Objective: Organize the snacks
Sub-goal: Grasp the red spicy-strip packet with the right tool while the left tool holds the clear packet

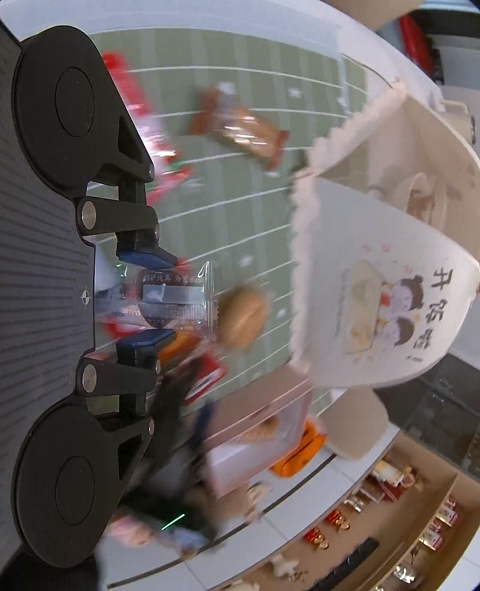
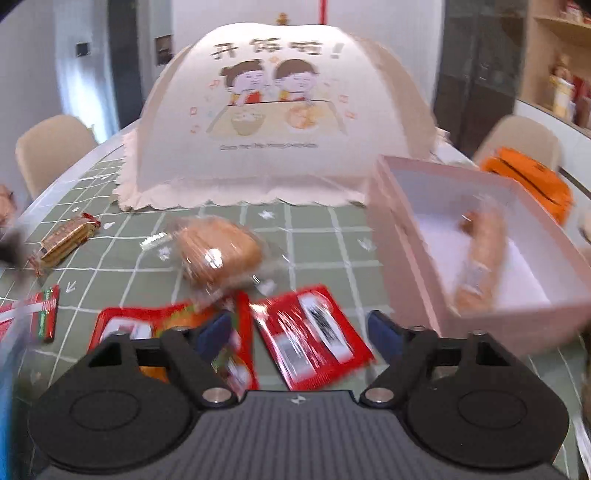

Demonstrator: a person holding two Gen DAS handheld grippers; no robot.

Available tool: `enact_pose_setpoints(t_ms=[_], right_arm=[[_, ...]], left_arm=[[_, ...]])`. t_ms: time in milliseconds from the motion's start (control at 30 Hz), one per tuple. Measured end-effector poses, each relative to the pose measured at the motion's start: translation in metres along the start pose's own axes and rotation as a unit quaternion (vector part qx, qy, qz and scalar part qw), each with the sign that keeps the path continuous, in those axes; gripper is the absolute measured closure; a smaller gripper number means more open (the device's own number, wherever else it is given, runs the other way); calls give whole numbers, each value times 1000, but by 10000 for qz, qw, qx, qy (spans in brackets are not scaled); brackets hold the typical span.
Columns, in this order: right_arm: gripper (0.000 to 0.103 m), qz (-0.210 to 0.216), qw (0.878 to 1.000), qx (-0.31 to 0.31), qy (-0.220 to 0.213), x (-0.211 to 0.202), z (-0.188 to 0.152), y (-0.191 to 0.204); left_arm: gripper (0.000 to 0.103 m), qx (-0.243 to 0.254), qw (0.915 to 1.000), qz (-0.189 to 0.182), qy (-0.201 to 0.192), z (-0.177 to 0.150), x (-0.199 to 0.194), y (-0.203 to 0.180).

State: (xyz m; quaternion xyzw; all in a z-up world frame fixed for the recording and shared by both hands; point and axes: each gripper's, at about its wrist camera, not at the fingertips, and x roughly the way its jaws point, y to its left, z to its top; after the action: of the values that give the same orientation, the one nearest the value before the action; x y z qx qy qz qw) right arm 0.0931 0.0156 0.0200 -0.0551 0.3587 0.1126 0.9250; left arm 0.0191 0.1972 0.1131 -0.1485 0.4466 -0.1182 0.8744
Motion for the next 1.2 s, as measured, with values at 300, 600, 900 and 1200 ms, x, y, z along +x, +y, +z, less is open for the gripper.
enact_pose_setpoints(t_ms=[300,600,900,1200], right_arm=[[49,506,9971,162,542,13,6,-21],[27,820,9901,-852,754,-76,-74,-47],[2,627,9957,-72,685,-78,-90,-73],[0,277,9938,-907,573,-70,-85,-76]], left_arm=[[63,-842,9962,201,-102,-47,-18,4],[63,-905,9955,-108,-254,-50,-13,-35],[63,-656,9973,-93,325,-74,4,-76],[63,-778,9941,380,654,-97,17,-92]])
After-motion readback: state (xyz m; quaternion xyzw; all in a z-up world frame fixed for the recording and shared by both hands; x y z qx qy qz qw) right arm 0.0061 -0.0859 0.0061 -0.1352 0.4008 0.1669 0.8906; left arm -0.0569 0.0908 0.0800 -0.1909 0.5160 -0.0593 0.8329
